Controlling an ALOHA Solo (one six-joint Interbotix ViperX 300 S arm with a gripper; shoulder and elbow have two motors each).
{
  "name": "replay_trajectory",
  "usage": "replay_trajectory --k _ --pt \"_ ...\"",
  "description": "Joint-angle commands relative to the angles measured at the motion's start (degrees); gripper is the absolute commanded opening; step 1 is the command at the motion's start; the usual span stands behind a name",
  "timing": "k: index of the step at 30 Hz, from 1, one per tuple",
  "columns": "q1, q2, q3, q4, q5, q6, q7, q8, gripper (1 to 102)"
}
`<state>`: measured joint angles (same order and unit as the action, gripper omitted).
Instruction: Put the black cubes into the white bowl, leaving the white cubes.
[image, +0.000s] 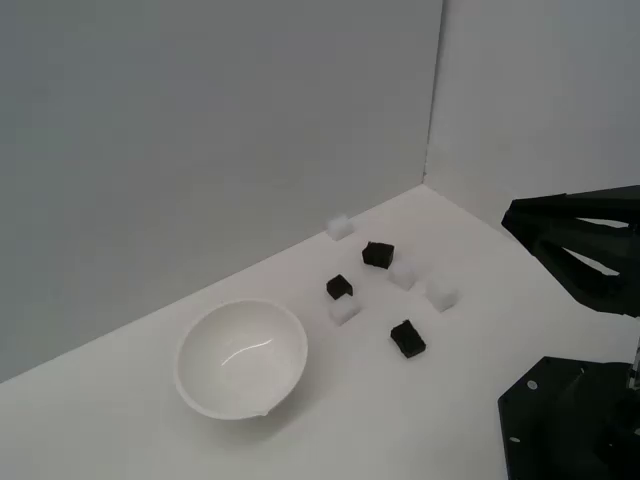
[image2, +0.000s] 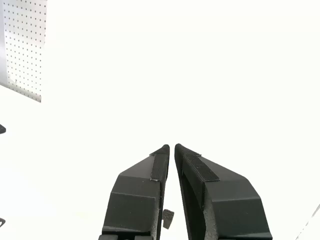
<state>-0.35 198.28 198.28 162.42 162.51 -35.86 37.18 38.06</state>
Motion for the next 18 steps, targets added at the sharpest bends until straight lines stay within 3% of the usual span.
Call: replay_trajectory --k 1,14,18 --pt "-0.9 0.8 0.8 -0.4 -0.5 -0.6 0.8 0.3 3" --pt "-0.7 0.7 0.8 -0.8 -1.1 -0.6 1.7 0.2 3" --pt "2.6 -0.4 -0.5 -2.3 -2.8 0.6 1.7 0.2 3"
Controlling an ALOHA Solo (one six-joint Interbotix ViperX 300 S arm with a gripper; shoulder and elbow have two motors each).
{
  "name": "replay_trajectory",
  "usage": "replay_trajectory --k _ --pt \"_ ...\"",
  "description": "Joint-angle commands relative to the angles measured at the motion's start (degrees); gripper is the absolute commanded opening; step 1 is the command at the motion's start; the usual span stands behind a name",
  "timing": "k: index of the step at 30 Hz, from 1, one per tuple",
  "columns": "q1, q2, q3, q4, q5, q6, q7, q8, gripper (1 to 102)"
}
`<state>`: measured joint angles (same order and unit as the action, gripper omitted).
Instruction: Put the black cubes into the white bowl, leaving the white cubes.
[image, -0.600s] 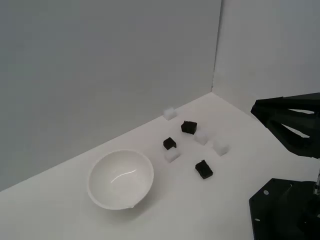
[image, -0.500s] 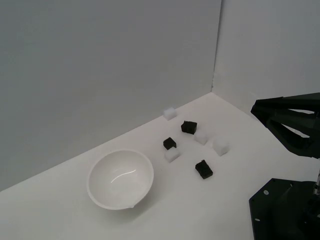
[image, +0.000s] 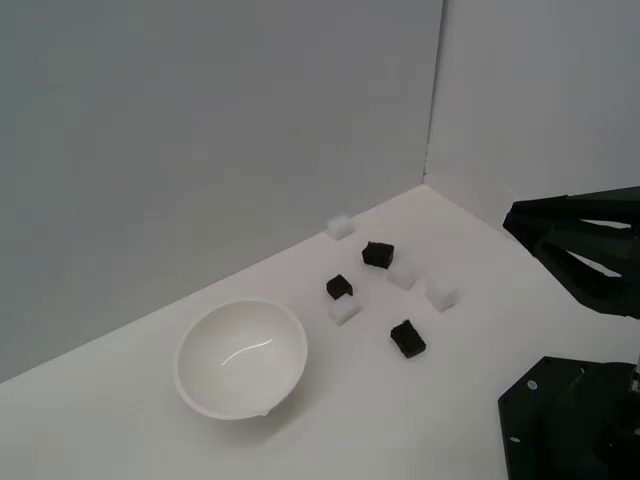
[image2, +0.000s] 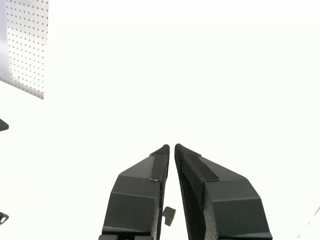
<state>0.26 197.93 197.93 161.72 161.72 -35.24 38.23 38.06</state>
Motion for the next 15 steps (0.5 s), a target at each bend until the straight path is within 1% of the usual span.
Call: replay_trajectory --k 1,5,8,10,13,15 --pt "3.4 -1.0 -1.1 -2.4 -2.7 0.0 0.5 0.2 3" --pt "7.6 -6.2 -5.9 -4.8 -4.8 -0.1 0.5 0.2 3" --pt "8.3 -9.8 -9.7 -6.2 -6.7 0.0 0.6 0.0 3" --pt "8.9 -12.8 -12.7 -8.7 -9.1 0.0 0.8 -0.1 3" --pt "9.6 -18.1 -18.0 -12.7 -12.9 0.1 1.3 -1.4 3" --pt "10.0 -21.8 -21.8 -14.9 -15.0 0.6 2.9 -2.5 3"
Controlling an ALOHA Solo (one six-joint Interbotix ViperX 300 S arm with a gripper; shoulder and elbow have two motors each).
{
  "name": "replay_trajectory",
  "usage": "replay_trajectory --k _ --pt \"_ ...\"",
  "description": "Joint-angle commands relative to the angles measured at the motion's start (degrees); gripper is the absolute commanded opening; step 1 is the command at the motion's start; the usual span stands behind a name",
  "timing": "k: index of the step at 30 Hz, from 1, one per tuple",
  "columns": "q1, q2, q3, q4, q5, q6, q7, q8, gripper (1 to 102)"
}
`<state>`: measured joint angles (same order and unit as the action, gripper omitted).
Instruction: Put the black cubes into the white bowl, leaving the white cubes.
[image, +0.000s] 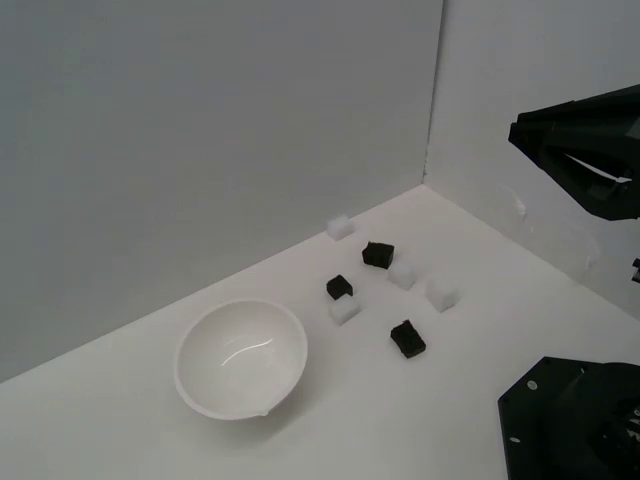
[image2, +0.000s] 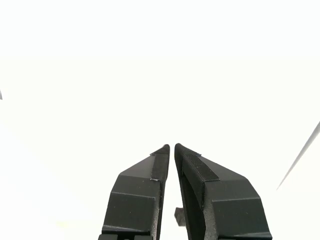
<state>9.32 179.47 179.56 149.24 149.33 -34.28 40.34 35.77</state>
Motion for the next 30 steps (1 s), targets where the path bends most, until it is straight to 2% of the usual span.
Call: replay_trajectory --k 1,5,11,16,30 --pt "1.2 -5.2 -5.2 -3.3 -3.5 0.0 1.8 -1.0 3" --pt "2.3 -12.5 -12.5 -5.4 -5.7 0.0 5.3 -4.5 3" --pt "2.3 -21.7 -21.8 -8.7 -9.0 0.0 11.0 -4.9 5" --pt "2.4 -28.4 -28.6 -9.6 -9.8 0.2 13.4 -4.9 12" --pt "1.7 -39.7 -40.1 -9.4 -9.6 0.9 15.6 -4.9 12"
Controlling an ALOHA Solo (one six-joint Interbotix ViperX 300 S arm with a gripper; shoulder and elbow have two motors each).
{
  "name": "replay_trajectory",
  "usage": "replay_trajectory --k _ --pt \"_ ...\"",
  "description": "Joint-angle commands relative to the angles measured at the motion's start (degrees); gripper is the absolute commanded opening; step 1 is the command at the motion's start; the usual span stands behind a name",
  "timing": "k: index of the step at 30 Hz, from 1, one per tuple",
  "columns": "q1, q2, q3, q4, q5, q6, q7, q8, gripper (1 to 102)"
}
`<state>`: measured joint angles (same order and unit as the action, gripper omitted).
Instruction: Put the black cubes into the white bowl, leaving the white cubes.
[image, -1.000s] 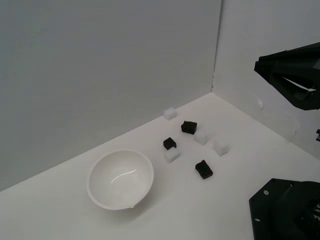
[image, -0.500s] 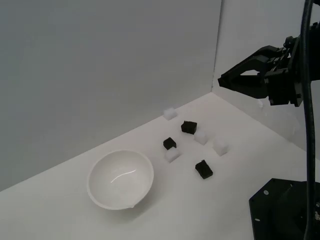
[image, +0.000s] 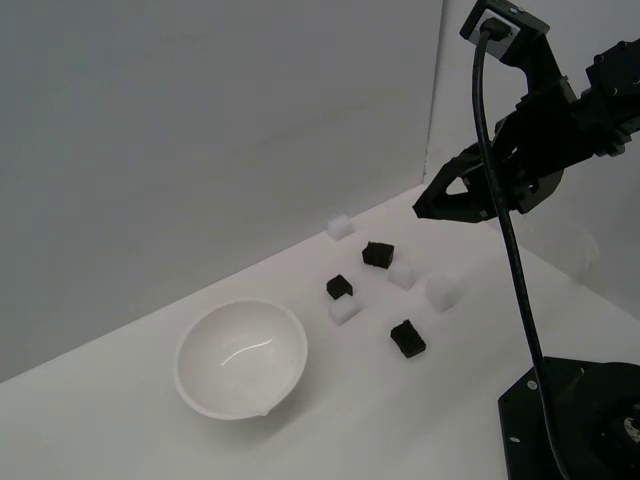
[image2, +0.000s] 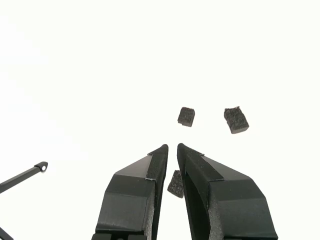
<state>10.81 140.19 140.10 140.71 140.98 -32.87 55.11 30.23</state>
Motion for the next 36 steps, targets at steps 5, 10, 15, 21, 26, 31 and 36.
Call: replay_trajectory --k 5,10,15,21,26,31,36 --pt "-1.6 -4.1 -4.2 -0.2 -0.5 -0.5 1.1 0.8 12" --pt "-3.3 -7.2 -7.4 0.9 0.5 -0.5 1.1 0.6 18" --pt "-4.3 -10.0 -10.1 3.3 2.9 -0.4 1.1 0.8 29" --pt "-4.7 -12.4 -12.5 4.8 4.6 3.6 1.1 0.4 34" --pt "-5.2 -14.9 -15.0 5.0 4.7 7.5 1.1 -0.2 45" --pt "-5.4 -17.9 -18.0 5.5 5.3 8.5 2.1 -0.2 57" --pt "-6.1 -21.9 -22.0 5.4 5.2 8.5 2.3 -0.2 58"
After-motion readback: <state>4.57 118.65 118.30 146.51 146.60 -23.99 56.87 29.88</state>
